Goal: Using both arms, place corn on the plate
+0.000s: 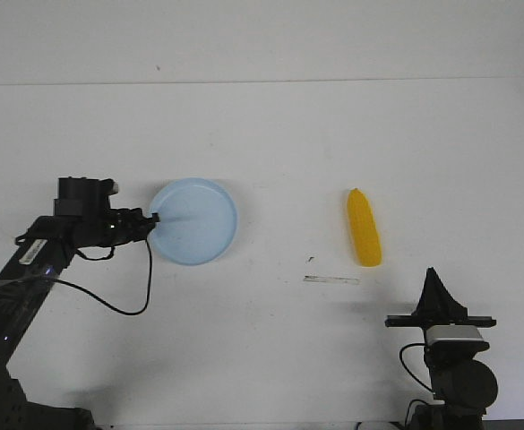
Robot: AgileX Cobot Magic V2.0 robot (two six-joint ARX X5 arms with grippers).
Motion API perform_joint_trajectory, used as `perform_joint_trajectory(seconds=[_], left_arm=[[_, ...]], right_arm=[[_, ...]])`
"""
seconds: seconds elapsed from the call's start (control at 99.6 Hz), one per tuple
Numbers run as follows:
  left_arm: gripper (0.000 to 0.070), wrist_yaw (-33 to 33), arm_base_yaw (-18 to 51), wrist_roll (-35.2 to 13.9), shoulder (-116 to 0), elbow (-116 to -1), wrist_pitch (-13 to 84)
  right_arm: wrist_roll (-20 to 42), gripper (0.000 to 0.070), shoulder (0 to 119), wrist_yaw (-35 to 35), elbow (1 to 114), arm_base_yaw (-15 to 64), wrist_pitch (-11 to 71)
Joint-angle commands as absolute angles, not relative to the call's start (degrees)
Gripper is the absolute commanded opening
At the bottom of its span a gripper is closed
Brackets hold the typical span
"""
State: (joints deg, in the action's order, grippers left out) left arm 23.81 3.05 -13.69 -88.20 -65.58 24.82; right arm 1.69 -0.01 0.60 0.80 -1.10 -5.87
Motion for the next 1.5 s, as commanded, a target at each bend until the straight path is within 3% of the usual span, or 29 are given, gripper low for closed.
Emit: perform_joint_trajectory(seconds=[0.0, 0.201, 0.603, 0.653, 0.773, 0.904, 1.085, 1.285, 1.486], left_arm=[[0.0001, 24.01, 5.85, -17.02, -89.84, -66.46, 22.87], [0.0001, 24.01, 13.13, -21.89, -92.71, -66.46, 19.16], [0.0005, 23.77, 17.98, -23.88, -99.31, -66.46, 18.70], [0.0020, 23.44, 18.11, -23.90, -99.31, -66.46, 18.52], [0.0164, 21.37, 18.09, -24.99, -99.31, -66.46, 18.28], [0.0170, 19.94, 18.09, -24.99, -99.02, -66.46, 18.31], [0.0170, 18.02, 18.09, -24.69, -94.96, -66.46, 17.56], [0.0169, 10.63, 17.56, -24.10, -86.30, -66.46, 16.14], [0.0154, 8.51, 17.58, -16.14, -76.88, -66.24, 11.51]], right_arm=[[1.45, 0.0006, 0.08, 0.56, 0.73, -0.97, -6.44], [1.45, 0.0006, 0.08, 0.56, 0.73, -0.97, -6.44], [1.45, 0.0006, 0.05, 0.56, 0.73, -0.97, -6.44], [1.45, 0.0006, 0.08, 0.58, 0.73, -0.97, -6.44], [1.45, 0.0006, 0.08, 0.56, 0.73, -0.97, -6.44], [1.45, 0.0006, 0.08, 0.56, 0.73, -0.97, -6.44], [1.45, 0.0006, 0.05, 0.58, 0.73, -0.97, -6.44], [1.45, 0.0006, 0.08, 0.56, 0.73, -0.97, -6.44], [1.45, 0.0006, 0.08, 0.58, 0.73, -0.97, -6.44]])
